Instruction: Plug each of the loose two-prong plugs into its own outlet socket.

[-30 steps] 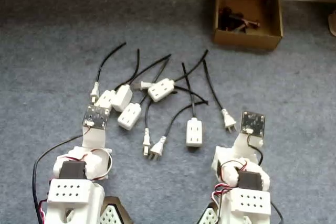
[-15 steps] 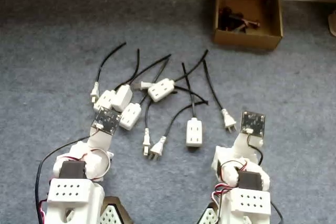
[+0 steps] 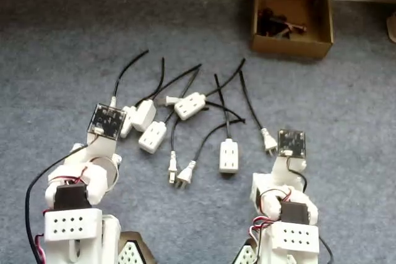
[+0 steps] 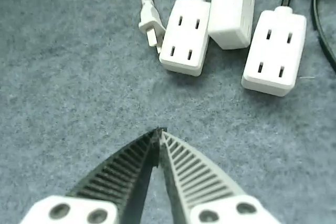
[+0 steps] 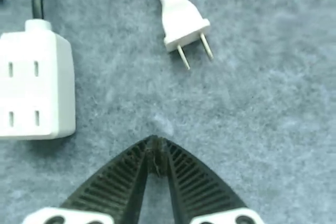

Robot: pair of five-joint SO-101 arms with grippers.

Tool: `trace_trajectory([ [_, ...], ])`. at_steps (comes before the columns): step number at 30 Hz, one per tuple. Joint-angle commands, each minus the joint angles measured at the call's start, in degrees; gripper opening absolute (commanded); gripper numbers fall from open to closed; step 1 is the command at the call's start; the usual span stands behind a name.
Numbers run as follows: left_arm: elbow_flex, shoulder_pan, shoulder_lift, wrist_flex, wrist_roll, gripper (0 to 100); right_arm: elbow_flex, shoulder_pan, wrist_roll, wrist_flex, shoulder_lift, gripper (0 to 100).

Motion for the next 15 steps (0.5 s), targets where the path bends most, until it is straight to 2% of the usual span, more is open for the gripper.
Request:
trace_trajectory([
  [1, -7.8, -0.3, 0.1, 3.8, -0.1, 6, 3.4, 0.2, 0.7, -4.3, -0.4, 0.6],
  [11, -16.2, -0.3, 0.9, 6.5, 0.0, 7, 3.5, 0.6, 0.7, -4.6, -0.4, 0.6],
  [15, -21.1, -0.3, 10.0, 6.5, 0.0, 7, 3.5, 0.6, 0.7, -4.6, -0.4, 0.6],
])
